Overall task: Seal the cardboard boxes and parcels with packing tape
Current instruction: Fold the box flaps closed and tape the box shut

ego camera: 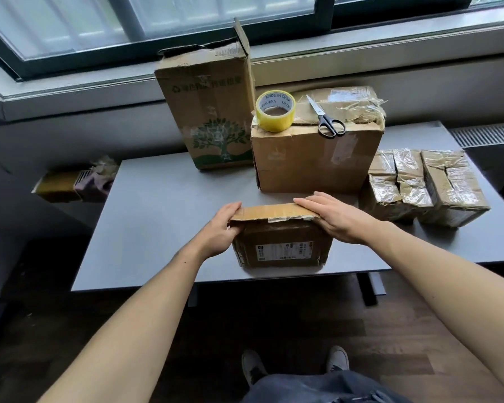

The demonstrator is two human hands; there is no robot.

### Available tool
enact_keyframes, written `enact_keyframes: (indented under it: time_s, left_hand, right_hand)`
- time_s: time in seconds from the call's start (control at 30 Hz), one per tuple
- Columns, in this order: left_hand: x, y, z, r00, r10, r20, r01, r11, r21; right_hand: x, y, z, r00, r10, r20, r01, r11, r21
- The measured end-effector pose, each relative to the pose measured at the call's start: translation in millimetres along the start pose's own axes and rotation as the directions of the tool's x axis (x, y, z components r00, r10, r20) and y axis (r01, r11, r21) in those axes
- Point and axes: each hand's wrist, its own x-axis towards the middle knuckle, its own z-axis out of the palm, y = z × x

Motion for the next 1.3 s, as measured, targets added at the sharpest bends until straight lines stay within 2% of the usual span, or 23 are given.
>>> enact_keyframes:
  time_s: [0.13,0.23,0.3,0.4,0.53,0.63,0.77,0.87,1.07,1.3]
  left_hand:
    - [-1,-12,2,0.994,0.015,-0.104,-0.023,0.997,-0.070]
    - [-5,-25,8,0.981,0.104,-0.166,-0.089,0.991,0.096]
    - [-5,-28,10,0.979,0.123,-0.165,-0.103,0.987,0.126]
    - [-2,-25,3,0.989,0.111,-0.098,-0.098,0.987,0.131]
    - [-3,-17,-11,0.995,0.072,0.067,-0.081,0.987,0.138]
    - [-3,-15,-13,0.992,0.056,0.110,-0.077,0.978,0.191]
    - [3,-16,-9,0.982,0.083,0.170,-0.156,0.866,0.475]
    - [9,-20,-4,0.973,0.124,0.197,-0.218,0.777,0.590]
    - [1,-19,2,0.969,0.158,0.189,-0.247,0.659,0.711]
    - [0,-22,2,0.959,0.222,0.179,-0.276,0.561,0.781]
  right_hand:
    - [0,2,3,1.000,-0.008,0.013,0.008,0.998,0.061]
    - [-5,-2,4,0.999,-0.010,0.047,0.013,0.998,-0.058]
    - [-8,-4,5,0.999,0.014,0.051,-0.007,0.993,-0.120]
    - [-8,-6,2,0.998,0.020,0.055,-0.012,0.990,-0.142]
    - [-10,-8,-2,0.996,0.023,0.081,-0.012,0.991,-0.134]
    - [-10,-9,-2,0.994,0.033,0.100,-0.023,0.994,-0.108]
    - [-10,-7,-4,0.992,0.036,0.125,-0.020,0.992,-0.127]
    - [-11,-10,-1,0.994,0.048,0.103,-0.036,0.992,-0.117]
    - [-12,-13,-4,0.991,0.075,0.112,-0.067,0.995,-0.069]
    - [-6,-6,5,0.999,-0.032,0.014,0.034,0.979,-0.199]
